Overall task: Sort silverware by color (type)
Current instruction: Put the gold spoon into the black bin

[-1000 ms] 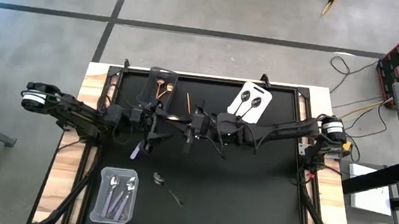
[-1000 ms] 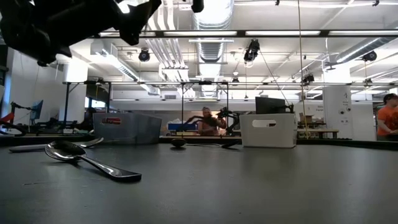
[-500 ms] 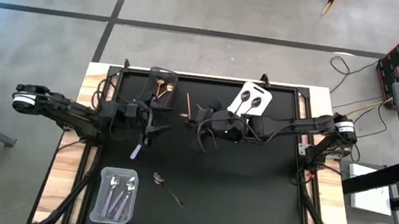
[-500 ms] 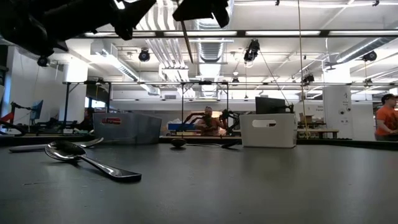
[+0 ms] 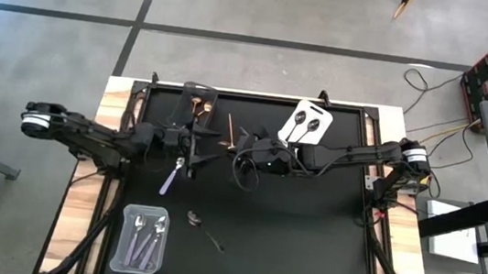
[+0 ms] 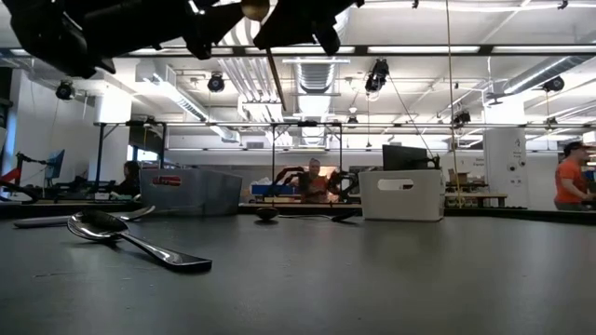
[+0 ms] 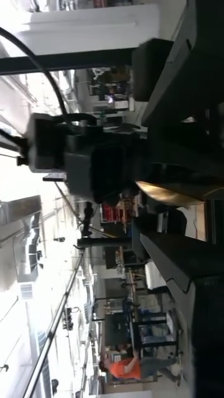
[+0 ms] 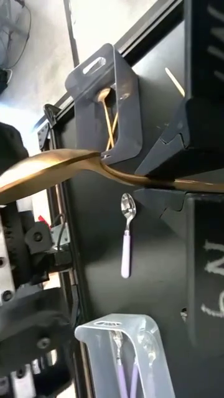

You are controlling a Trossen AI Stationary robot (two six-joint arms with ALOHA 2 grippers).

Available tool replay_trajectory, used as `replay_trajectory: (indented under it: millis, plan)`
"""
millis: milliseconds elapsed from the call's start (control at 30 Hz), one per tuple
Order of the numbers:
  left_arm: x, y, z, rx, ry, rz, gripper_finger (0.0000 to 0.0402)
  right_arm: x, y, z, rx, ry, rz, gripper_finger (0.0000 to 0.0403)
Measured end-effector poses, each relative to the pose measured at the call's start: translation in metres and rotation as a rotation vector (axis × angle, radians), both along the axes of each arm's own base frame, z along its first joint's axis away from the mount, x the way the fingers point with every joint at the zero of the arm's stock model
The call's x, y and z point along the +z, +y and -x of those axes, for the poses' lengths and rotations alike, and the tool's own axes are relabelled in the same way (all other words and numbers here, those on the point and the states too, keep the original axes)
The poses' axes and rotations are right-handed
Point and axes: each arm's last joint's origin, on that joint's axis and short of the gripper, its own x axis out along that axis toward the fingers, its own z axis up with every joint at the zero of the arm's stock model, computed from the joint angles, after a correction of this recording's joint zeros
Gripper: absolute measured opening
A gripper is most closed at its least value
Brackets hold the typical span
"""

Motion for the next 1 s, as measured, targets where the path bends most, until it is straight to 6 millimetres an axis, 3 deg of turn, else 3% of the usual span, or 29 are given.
replay_trajectory:
  millis: [433, 600, 833, 1000]
  plan:
    - [0.001, 0.003, -0.018, 0.057, 0.041, 0.003, 0.0217, 0.000, 0.000, 0.000, 0.002, -0.004, 0.002, 0.0013]
    - [0.001, 0.003, -0.019, 0.060, 0.044, 0.004, 0.0158, 0.000, 0.000, 0.000, 0.002, -0.004, 0.002, 0.0013]
    - [0.001, 0.003, -0.019, 0.059, 0.044, 0.013, 0.0026, 0.000, 0.000, 0.000, -0.003, -0.008, -0.013, 0.0013]
    - [0.001, 0.003, -0.019, 0.057, 0.045, 0.033, 0.0009, 0.000, 0.001, 0.000, 0.001, -0.010, -0.018, 0.0047]
